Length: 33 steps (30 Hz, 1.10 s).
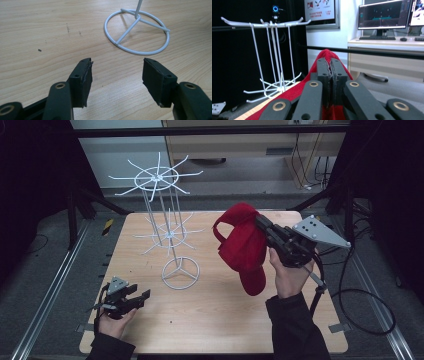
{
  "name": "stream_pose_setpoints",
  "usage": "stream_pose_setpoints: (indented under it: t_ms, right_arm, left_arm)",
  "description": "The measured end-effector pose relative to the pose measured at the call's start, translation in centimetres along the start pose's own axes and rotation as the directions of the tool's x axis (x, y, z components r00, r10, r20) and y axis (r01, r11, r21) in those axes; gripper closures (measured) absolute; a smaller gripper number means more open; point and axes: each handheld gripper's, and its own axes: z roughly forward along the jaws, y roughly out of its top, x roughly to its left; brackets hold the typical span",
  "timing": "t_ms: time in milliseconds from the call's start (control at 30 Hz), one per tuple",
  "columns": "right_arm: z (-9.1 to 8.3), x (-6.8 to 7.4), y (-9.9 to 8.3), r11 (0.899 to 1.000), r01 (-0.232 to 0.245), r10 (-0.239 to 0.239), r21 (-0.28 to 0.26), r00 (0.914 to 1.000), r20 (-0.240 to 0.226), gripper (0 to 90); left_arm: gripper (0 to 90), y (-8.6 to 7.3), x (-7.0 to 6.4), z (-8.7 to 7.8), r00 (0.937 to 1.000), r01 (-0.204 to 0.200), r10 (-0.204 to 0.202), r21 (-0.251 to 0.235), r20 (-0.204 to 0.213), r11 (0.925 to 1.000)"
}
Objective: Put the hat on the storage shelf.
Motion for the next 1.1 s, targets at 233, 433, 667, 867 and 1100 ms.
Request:
stream_pose_setpoints:
  t_ms: [233, 433, 667, 867, 1100]
  right_arm:
    - [0.3, 0.4, 2.4, 0.998, 0.014, -0.013, -0.053, 0.9998, 0.015, 88.0]
    - [1.1, 0.7, 4.9, 0.993, 0.008, -0.005, -0.119, 0.9998, 0.021, 88.0]
    - [2.4, 0.8, 7.3, 0.988, 0.028, -0.020, -0.155, 0.9984, 0.052, 88.0]
    - [3.2, 0.6, 9.0, 0.982, 0.042, -0.028, -0.183, 0.9967, 0.076, 88.0]
    - [4.1, 0.8, 10.5, 0.978, 0.031, -0.017, -0.206, 0.9975, 0.069, 88.0]
  left_arm:
    - [40.8, 0.0, 0.0, 0.1, 1.0000, 0.001, -0.001, 0.000, 0.002, 1.0000]
    - [40.8, 0.0, 0.0, 0.1, 1.0000, -0.001, 0.001, 0.000, 0.006, 1.0000]
    - [40.9, 0.0, 0.0, 0.1, 1.0000, -0.001, 0.001, 0.001, 0.008, 1.0000]
    - [40.9, 0.0, 0.1, 0.1, 1.0000, 0.001, -0.001, 0.000, 0.009, 1.0000]
    - [40.9, 0.0, 0.0, 0.1, 0.9999, -0.005, 0.005, 0.004, 0.011, 1.0000]
